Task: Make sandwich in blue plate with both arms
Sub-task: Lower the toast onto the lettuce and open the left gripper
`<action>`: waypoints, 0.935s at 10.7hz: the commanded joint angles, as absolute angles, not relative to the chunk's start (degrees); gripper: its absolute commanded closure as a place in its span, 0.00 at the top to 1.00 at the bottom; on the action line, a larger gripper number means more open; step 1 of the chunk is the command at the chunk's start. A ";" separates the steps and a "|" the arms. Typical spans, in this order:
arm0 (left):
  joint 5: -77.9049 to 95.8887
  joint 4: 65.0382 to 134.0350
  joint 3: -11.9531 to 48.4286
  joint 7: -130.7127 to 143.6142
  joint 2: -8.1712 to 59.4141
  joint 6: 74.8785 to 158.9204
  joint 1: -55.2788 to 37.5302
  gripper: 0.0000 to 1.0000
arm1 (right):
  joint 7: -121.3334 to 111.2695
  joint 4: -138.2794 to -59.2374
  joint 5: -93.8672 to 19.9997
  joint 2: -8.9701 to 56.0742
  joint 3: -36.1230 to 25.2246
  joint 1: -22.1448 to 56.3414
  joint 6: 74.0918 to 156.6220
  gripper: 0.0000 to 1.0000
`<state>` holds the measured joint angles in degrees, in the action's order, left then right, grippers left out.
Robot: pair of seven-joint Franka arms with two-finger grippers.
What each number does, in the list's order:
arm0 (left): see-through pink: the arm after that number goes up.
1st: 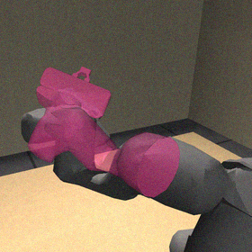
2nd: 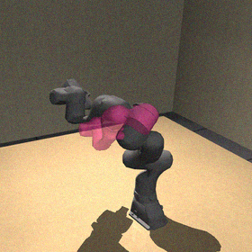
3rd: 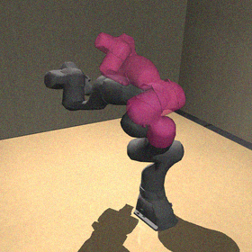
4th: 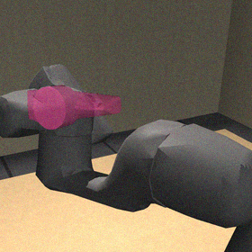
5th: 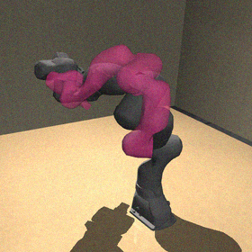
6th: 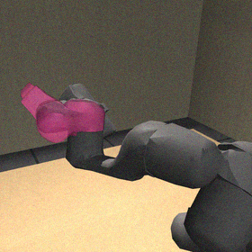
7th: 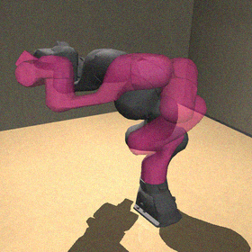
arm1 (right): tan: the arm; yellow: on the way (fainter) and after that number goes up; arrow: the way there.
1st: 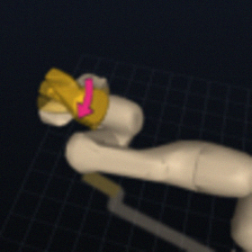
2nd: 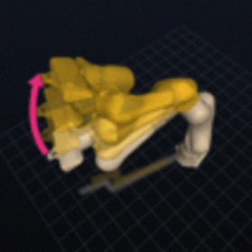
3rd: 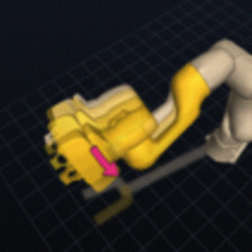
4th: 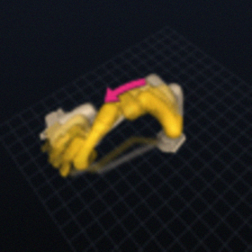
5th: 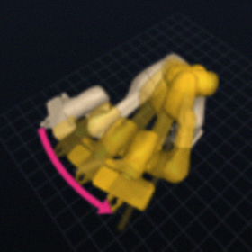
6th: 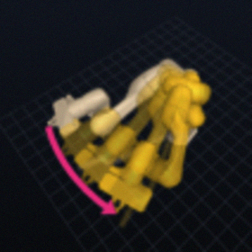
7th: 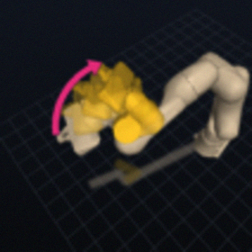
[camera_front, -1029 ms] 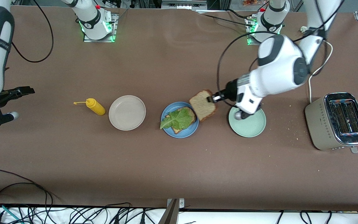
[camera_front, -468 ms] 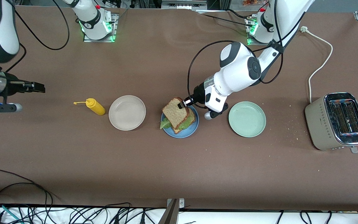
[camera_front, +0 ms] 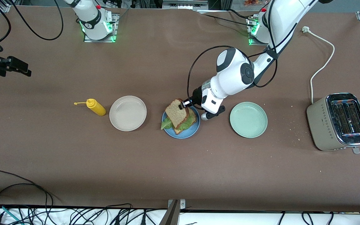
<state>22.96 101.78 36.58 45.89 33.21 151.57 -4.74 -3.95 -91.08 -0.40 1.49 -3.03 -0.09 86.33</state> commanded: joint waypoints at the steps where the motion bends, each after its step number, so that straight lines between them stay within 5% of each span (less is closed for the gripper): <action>1: 20.05 101.43 36.04 45.35 35.15 154.51 -5.97 0.00 | -2.64 -90.79 -1.14 0.79 -1.94 0.26 84.55 0.97; 10: 12.58 101.69 34.02 45.88 38.50 152.24 -6.42 0.00 | -2.55 -88.33 -1.14 1.66 -4.22 -0.09 84.55 1.00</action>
